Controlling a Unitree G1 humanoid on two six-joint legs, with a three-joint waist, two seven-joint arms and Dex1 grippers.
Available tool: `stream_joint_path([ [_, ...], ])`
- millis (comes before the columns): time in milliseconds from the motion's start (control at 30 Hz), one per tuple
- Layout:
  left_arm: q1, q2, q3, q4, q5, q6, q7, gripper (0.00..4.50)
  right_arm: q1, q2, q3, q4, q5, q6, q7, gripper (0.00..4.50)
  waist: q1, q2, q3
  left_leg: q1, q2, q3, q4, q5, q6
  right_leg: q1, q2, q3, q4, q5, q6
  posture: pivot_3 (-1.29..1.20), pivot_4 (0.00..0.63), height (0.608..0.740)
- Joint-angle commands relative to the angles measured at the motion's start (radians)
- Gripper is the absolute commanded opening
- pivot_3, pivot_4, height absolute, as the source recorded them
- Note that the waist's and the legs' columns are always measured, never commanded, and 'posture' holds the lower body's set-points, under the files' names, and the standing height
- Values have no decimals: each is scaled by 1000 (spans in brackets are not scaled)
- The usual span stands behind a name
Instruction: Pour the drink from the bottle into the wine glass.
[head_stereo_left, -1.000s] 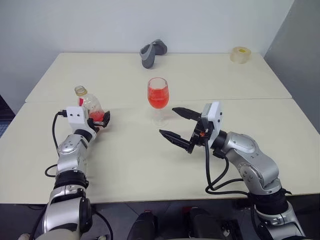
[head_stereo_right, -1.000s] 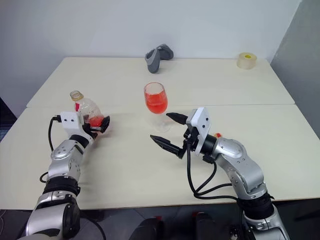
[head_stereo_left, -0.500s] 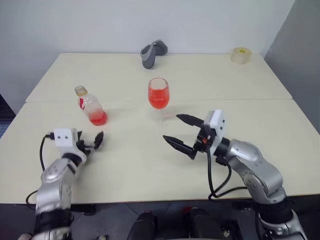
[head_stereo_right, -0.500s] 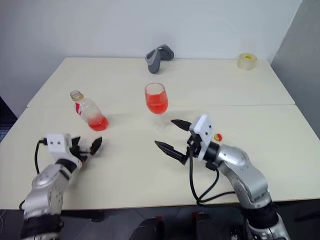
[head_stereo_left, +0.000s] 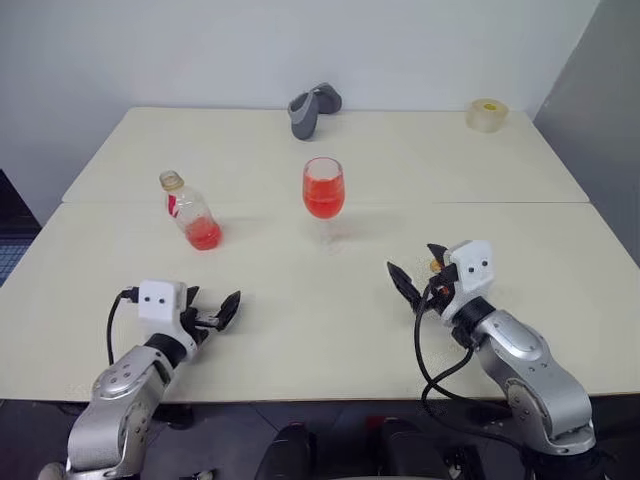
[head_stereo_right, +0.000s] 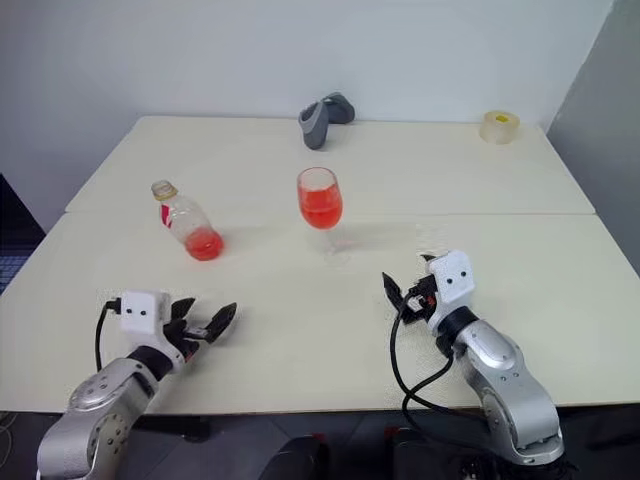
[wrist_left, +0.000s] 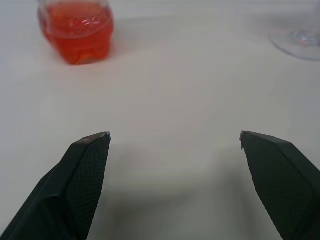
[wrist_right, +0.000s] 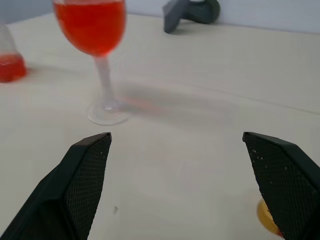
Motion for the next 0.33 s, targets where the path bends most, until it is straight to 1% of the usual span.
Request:
stream_joint_path([
  [33, -50, -32, -38, -48, 39, 4, 60, 4459, 23, 46, -8, 1, -69, 8, -97, 4500, -1, 1, 0, 0, 0, 0, 0, 0, 0, 0, 0, 0, 0, 0, 0, 0, 150, 740],
  [100, -59, -69, -61, -42, 52, 10, 91, 4459, 33, 70, -5, 30, -103, -19, -127, 4500, -1, 2, -1, 0, 0, 1, -1, 0, 0, 0, 0, 1, -1, 0, 0, 0, 150, 740],
  [200, -58, -98, -76, -60, 54, 14, 105, 4459, 37, 99, -9, 58, -130, -46, -149, 4500, -3, 2, -1, 0, 0, 2, -1, 0, 0, 0, 0, 2, -2, 0, 0, 0, 150, 740],
  [333, -65, -105, -75, -73, 69, 21, 123, 4459, 30, 120, -11, 76, -146, -66, -154, 4500, -3, 2, -1, 2, 0, 2, -5, 0, 0, 0, 1, 2, -2, 0, 0, 0, 150, 740],
])
